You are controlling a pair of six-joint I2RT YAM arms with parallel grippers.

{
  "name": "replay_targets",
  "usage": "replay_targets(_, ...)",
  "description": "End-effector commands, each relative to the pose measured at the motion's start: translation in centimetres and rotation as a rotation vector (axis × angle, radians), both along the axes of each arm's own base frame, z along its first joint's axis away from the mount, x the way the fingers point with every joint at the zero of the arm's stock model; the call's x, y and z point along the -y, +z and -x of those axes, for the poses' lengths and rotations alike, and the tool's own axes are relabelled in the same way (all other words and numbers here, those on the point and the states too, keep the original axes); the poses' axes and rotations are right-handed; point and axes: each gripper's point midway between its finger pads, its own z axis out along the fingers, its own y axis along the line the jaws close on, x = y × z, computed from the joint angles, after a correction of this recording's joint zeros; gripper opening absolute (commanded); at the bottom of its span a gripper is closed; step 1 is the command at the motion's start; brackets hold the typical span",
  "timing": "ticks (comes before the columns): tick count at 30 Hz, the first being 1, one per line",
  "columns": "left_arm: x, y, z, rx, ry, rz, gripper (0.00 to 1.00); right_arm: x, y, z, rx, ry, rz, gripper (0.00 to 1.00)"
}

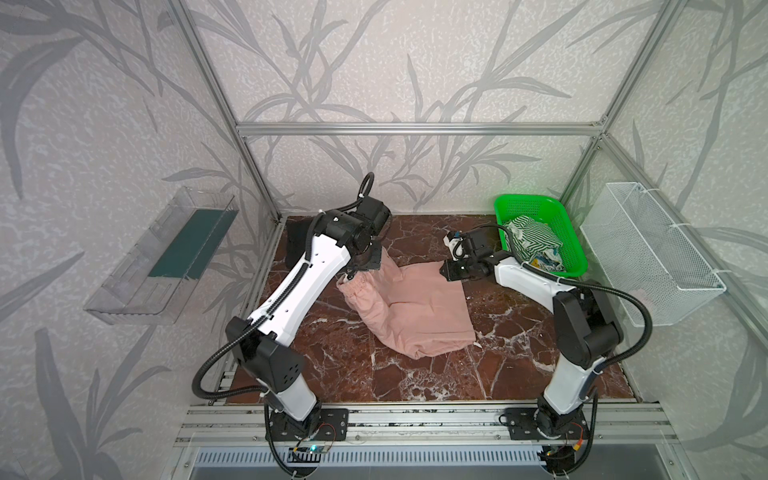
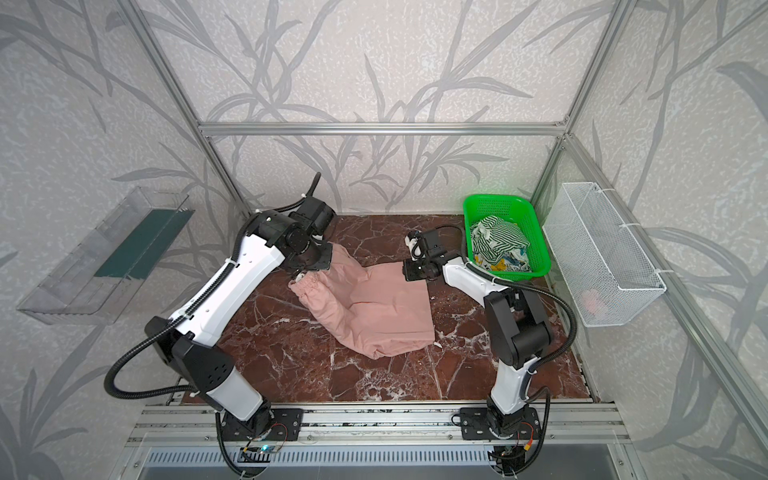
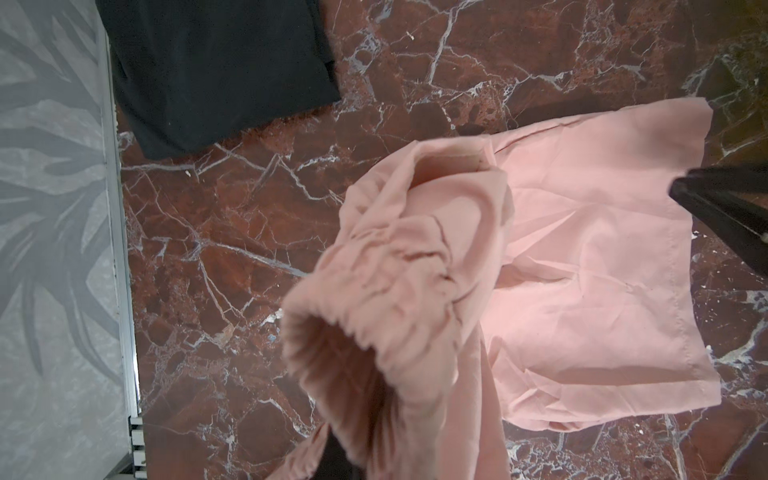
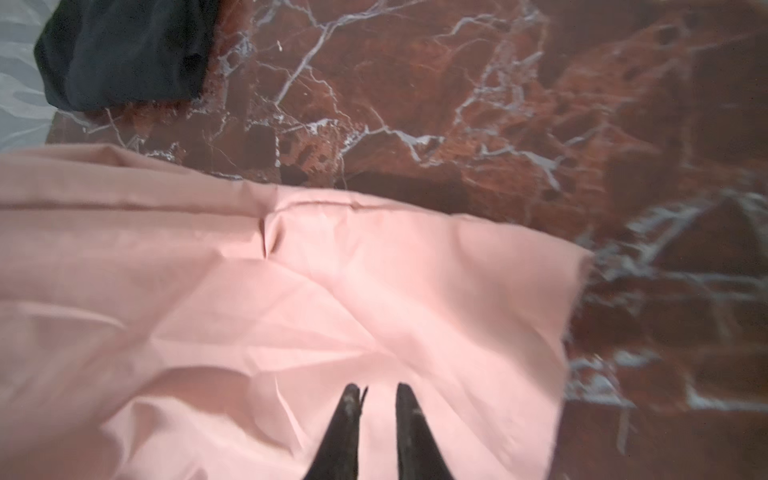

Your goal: Fold and stack the mixed laundry pile

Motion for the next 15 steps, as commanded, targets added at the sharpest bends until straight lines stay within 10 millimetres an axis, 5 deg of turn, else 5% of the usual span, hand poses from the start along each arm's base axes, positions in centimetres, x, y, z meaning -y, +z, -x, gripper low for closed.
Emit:
replay_targets(1, 0.4, -0.8, 0.1, -0.083, -0.038, -0.051, 0.00, 2.5, -4.1, 5.3, -0.143, 0.008, 0.133, 0.19)
replay_targets(8, 5.2, -3.0, -0.8, -0.120, -0.061, -0.015, 0.00, 4.5, -5.6, 9.6, -0.208, -0.110, 0.070, 0.18)
replay_targets(15, 10.5, -5.7, -0.6, -0.132, -0.027, 0.134, 0.00, 5.1, -7.3, 11.2, -0.253, -0.133, 0.067, 0.16)
